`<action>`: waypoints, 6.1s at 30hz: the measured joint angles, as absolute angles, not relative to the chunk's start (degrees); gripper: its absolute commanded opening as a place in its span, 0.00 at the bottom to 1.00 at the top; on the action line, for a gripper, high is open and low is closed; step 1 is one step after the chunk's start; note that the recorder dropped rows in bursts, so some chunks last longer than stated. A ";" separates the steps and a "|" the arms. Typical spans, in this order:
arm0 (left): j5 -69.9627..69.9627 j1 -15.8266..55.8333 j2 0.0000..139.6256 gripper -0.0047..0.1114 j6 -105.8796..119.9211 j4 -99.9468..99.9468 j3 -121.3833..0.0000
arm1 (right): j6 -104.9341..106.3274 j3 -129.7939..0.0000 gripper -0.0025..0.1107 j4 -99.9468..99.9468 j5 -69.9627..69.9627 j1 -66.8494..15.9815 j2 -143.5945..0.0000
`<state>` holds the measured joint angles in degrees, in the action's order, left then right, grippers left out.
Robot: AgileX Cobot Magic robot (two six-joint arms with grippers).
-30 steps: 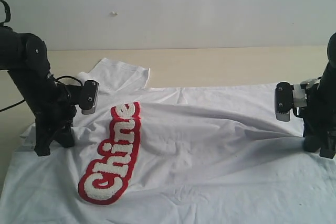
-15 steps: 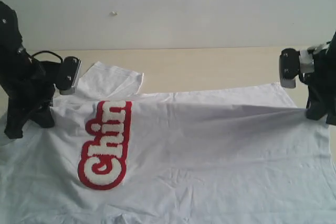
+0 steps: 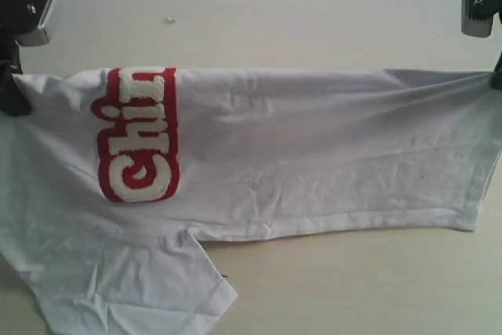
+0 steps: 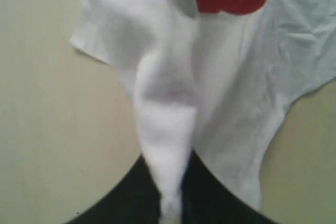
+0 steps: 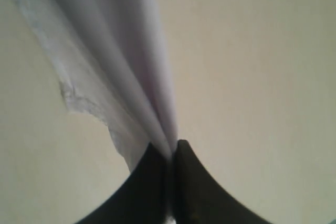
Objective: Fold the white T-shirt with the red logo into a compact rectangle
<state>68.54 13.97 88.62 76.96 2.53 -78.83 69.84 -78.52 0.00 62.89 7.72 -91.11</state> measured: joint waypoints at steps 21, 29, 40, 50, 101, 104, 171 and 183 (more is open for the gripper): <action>70.15 13.97 72.11 0.04 69.79 1.92 -79.37 | 69.18 -78.67 0.02 5.47 69.78 7.62 -78.10; 70.40 16.13 62.44 0.04 68.08 2.03 -73.76 | 69.18 -75.49 0.02 13.23 70.02 7.62 -72.14; 70.53 28.01 49.73 0.04 54.14 2.46 -67.78 | 69.18 -65.74 0.02 13.36 70.28 7.62 -61.66; 70.78 27.36 54.02 0.04 52.86 -3.65 -67.40 | 69.18 -64.76 0.02 13.69 70.50 7.62 -60.81; 13.57 6.22 104.92 0.69 39.40 -6.60 -66.00 | 51.68 -64.42 0.65 12.03 11.36 7.52 -108.11; 21.00 6.22 103.07 0.65 39.40 -6.60 -66.00 | 52.98 -64.42 0.51 12.16 15.43 7.52 -106.51; 34.00 35.59 101.88 0.04 53.99 10.88 -42.67 | 53.35 -64.42 0.05 20.08 35.98 2.02 -105.05; 45.92 35.69 101.85 0.04 53.99 11.13 -46.16 | 53.35 -64.42 0.05 20.30 36.09 2.02 -105.05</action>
